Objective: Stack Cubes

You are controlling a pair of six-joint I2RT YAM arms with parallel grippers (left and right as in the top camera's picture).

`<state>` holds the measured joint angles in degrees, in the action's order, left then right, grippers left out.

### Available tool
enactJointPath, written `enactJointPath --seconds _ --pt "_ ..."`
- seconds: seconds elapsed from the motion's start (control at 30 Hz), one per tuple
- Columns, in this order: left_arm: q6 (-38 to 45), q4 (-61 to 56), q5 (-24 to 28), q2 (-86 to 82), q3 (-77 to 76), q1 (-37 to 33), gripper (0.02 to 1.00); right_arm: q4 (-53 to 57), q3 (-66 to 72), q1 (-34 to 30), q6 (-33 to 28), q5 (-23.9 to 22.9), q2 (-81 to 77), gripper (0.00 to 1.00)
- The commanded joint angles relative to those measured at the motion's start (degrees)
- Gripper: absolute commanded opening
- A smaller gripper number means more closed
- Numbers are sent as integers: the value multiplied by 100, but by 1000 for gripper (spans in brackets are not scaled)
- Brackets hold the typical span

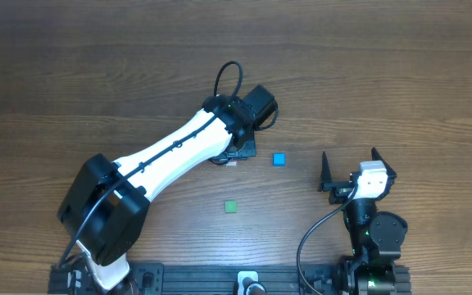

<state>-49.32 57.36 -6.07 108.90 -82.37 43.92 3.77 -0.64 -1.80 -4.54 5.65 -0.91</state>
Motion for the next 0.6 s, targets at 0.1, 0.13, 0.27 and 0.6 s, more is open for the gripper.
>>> enactJointPath --seconds 0.1,0.13,0.27,0.6 --pt "-87 -17 -61 129 24 -9 47 11 35 -35 -9 -13 52 993" --pt "-87 -17 -57 138 24 -9 47 11 35 -35 -9 -13 52 991" --pt "-87 -17 -42 162 24 -9 45 11 35 -35 -9 -13 52 991" --pt "-87 -20 -20 168 24 -9 86 11 35 -35 -9 -13 52 991"
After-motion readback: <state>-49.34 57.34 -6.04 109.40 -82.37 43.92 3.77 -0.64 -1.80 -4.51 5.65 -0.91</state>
